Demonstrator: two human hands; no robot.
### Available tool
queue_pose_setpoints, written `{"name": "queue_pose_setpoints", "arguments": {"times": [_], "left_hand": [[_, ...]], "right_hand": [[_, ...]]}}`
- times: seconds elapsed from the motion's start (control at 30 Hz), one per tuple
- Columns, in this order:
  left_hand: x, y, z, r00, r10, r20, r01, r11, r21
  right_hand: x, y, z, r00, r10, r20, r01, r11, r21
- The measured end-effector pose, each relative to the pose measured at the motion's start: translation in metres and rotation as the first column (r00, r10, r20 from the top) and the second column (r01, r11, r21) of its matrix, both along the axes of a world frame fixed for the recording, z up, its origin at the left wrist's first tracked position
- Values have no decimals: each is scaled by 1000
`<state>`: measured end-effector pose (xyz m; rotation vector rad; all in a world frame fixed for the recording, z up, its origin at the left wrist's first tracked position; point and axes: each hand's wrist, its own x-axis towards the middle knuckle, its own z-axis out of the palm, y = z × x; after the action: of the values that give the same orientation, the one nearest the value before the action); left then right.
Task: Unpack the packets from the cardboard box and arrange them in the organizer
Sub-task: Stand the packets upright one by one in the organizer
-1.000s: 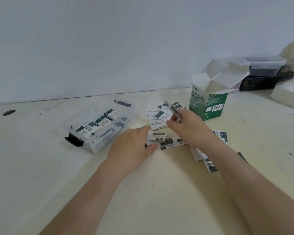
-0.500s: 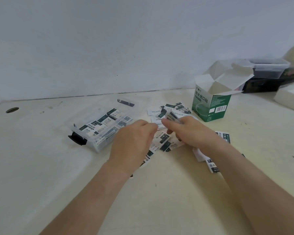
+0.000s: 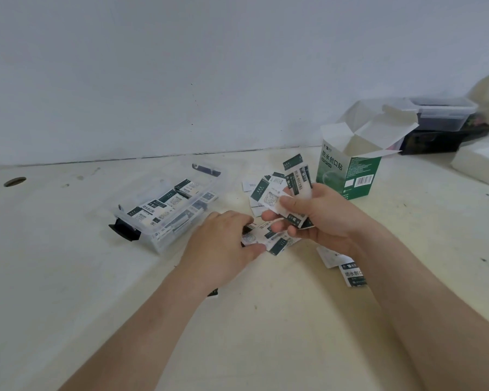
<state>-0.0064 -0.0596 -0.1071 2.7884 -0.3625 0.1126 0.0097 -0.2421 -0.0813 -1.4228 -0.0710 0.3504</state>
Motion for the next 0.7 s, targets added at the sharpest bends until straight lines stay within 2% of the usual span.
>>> {"name": "queue_pose_setpoints", "arguments": {"times": [0.13,0.27,0.4,0.57,0.6,0.63,0.7], "left_hand": [[1,-5,3,998,34,-51,-36,998,-51],[1,-4,5,987,61,-151,-87,982,-168],[1,0,6,988,85,-126,-103,984,-142],[5,-1,10,983,82,-165,-99,990,-98],[6,-3,12,984,76,-161,-86,995,-54],[8,-5,15,987,70,-143,-69,998,10],[12,-9,19,989,62,-132,-47,992,114]], "right_hand": [[2,0,-1,998,-64,-2,63,997,-42],[5,0,-2,990,-131,-45,129,991,-28],[5,4,-3,989,-125,-83,123,992,-31],[7,3,-3,986,-136,-97,134,990,-35],[8,2,-4,990,-139,-34,133,983,-123],[8,2,-3,990,-120,72,136,950,-283],[7,-1,-4,961,16,275,167,759,-629]]}}
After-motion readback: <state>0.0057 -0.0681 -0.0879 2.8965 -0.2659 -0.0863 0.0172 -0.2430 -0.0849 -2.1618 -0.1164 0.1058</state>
